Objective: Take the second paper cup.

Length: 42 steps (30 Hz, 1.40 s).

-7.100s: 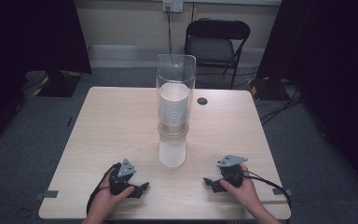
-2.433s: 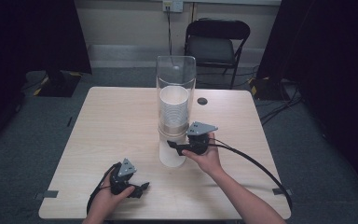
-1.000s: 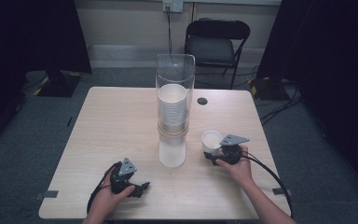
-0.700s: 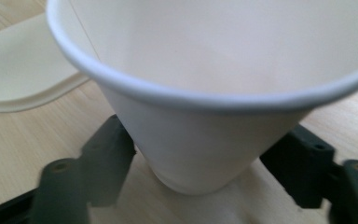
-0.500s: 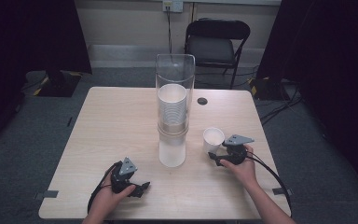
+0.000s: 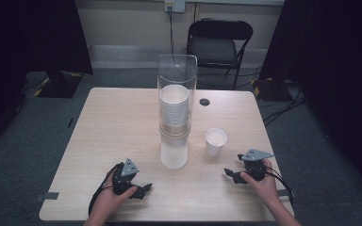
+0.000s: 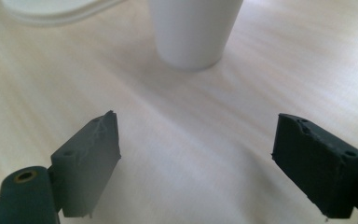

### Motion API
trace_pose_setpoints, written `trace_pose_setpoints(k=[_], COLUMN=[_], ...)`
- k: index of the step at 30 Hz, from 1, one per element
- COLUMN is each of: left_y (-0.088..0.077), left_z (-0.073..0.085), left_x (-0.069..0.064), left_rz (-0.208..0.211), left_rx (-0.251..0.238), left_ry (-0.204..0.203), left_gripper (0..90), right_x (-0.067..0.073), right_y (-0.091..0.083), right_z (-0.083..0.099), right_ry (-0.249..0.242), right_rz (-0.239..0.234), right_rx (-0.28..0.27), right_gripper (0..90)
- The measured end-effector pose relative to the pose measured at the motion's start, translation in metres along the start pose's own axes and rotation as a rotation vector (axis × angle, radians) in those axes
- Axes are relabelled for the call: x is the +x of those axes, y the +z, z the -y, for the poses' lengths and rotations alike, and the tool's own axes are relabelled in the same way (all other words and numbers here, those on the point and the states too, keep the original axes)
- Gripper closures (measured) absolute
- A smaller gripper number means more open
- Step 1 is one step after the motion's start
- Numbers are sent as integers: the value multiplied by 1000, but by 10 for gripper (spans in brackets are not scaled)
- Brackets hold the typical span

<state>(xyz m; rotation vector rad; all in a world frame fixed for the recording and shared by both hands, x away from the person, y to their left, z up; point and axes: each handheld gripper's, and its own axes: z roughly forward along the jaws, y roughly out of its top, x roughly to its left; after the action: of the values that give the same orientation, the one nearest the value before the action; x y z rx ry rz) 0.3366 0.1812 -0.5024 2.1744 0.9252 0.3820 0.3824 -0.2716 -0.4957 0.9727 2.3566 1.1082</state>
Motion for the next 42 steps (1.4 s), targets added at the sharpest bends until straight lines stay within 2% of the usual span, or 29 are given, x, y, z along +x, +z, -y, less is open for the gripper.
trace_pose_setpoints(k=[2, 3, 4, 6, 8, 22, 25, 27, 29, 36, 38, 42], left_y=[0, 0, 0, 0, 0, 0, 0, -1, -1, -3, -3, -1], left_z=[0, 0, 0, 0, 0, 0, -1, -2, -8, -25, -35, -44], left_x=[0, 0, 0, 0, 0, -1, -1, 0, -1, -4, -6, -9], left_rz=[0, -1, -1, -1, -2, -13, -18, -28, -31, -24, -13, 2], left_rx=[0, 0, 1, 1, 3, 3, 1, -2, 1, -15, -33, -53], left_ry=[0, 0, 1, 0, 4, -2, -9, -21, -43, -45, -68, -80], left_gripper=[43, 43, 43, 43, 43, 41, 72, 157, 171, 161, 161, 161], right_x=[0, 1, 1, -1, -2, -2, -2, -2, -2, -2, -2, -2], right_y=[0, 1, 0, 0, 1, 1, 1, 1, 1, 1, 1, 1], right_z=[2, 4, 5, 5, 5, 5, 5, 5, 5, 5, 5, 5], right_ry=[-3, -11, -16, 9, 23, 24, 23, 23, 24, 22, 23, 24], right_rz=[-5, -2, 6, 5, -3, -2, -2, -3, -5, -4, -5, -5], right_rx=[8, 50, 54, 62, 68, 69, 69, 69, 70, 69, 69, 70], right_gripper=[142, 138, 137, 134, 128, 125, 125, 125, 123, 123, 124, 123])
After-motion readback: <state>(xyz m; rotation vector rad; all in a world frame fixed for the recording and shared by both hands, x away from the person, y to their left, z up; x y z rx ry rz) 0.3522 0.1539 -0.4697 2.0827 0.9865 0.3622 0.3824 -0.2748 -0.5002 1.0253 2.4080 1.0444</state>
